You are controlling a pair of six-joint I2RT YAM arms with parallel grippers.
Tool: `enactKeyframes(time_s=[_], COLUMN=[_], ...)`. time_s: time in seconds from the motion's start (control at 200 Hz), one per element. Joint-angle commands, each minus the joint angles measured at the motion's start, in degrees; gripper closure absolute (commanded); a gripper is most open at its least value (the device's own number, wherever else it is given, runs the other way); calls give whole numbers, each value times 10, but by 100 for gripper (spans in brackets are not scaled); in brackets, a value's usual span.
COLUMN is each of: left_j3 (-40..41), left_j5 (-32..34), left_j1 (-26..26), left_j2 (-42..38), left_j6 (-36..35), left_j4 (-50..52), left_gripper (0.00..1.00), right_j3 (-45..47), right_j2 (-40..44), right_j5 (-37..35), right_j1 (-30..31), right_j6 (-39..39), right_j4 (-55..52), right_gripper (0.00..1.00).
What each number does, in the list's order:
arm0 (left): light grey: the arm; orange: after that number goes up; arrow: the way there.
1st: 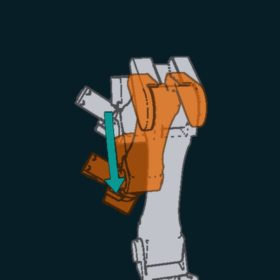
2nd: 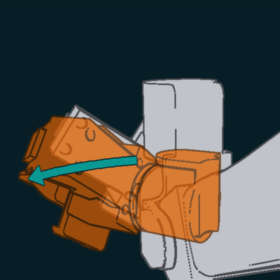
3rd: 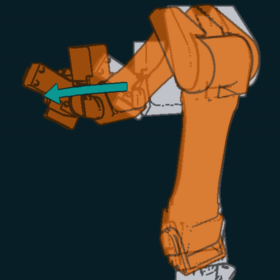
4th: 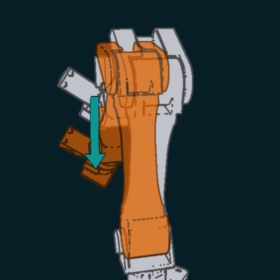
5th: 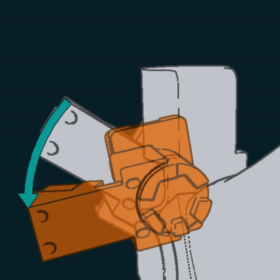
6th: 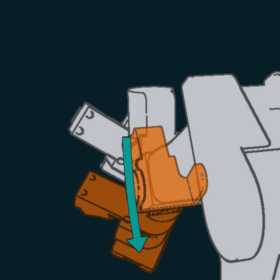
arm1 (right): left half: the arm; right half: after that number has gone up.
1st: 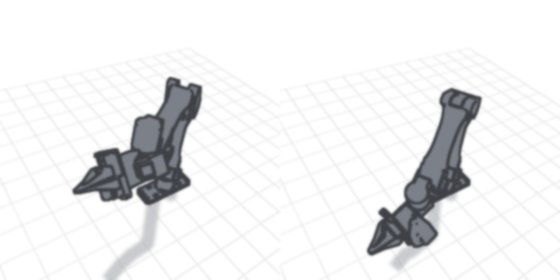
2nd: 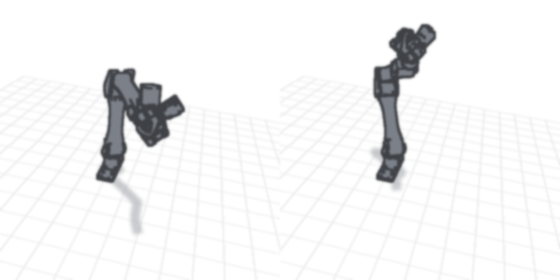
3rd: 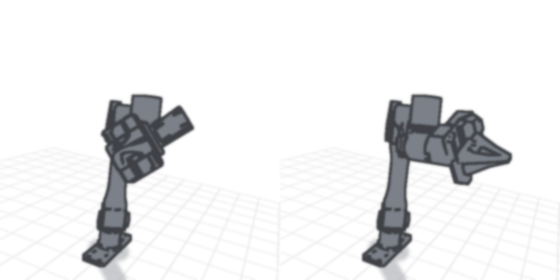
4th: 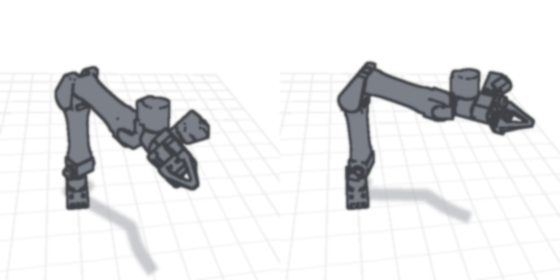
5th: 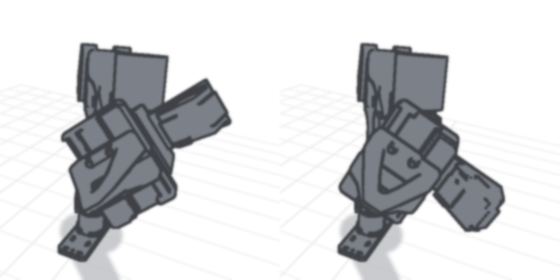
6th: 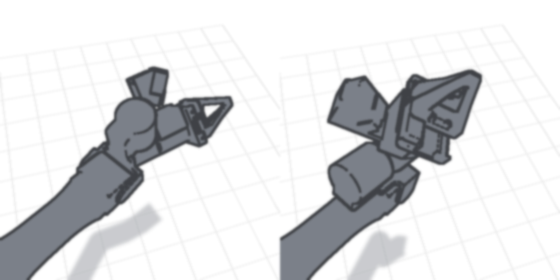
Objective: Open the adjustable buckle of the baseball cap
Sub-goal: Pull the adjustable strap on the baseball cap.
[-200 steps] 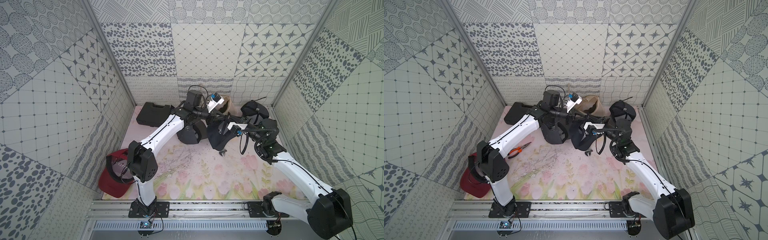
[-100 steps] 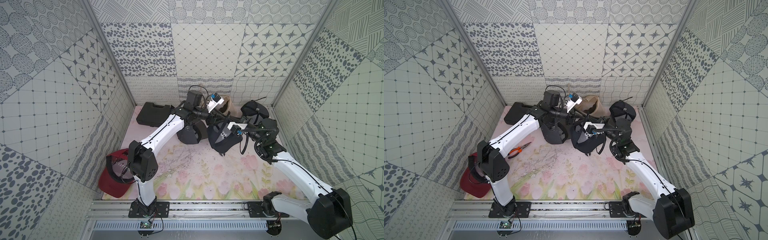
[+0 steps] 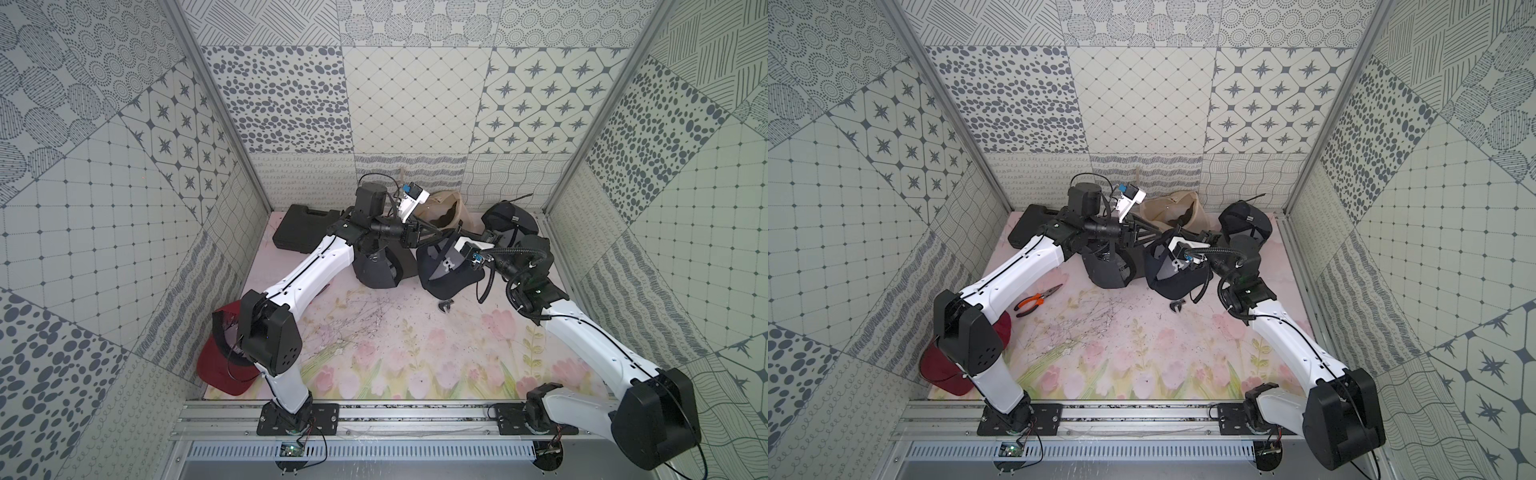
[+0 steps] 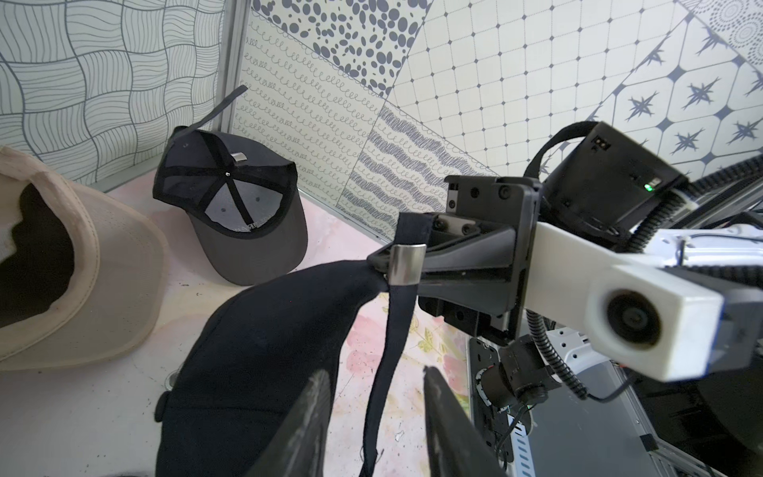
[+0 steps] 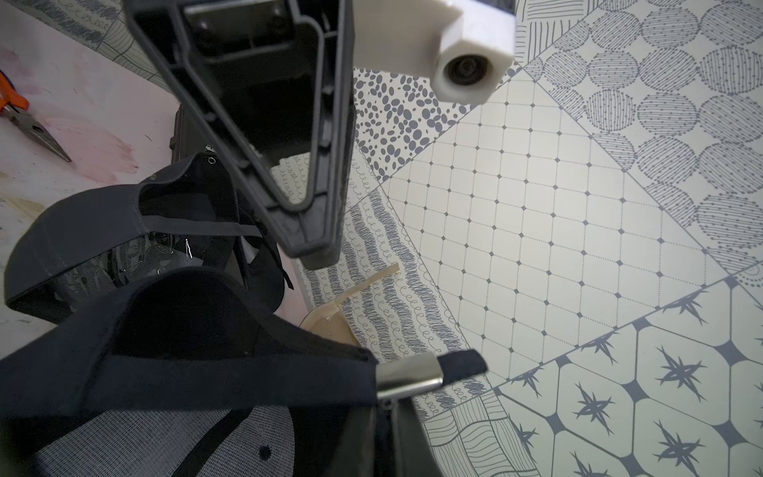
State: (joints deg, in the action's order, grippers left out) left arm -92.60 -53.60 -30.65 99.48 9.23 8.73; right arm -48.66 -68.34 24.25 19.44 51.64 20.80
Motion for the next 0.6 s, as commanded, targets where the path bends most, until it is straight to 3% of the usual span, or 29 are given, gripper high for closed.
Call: enactKeyframes(time_s=[0.0,0.335,0.595], left_j3=[-2,-35,-53], left_j5=[-52,-56,-69], left_j1=[-2,-21,-25], left_j2=[11,43,65], left_j6=[89,98,106], left_j4=[-115,-126,-115], left_gripper=[64,55,65], right_j3=[-25,-20,-20], right_j2=[0,2,3], right_j5=[10,19,28], right_j1=[-4,-12,-16], right_j6=[-37,-65,-90], right_j4=[37,47,55], right_gripper=[100,100,100])
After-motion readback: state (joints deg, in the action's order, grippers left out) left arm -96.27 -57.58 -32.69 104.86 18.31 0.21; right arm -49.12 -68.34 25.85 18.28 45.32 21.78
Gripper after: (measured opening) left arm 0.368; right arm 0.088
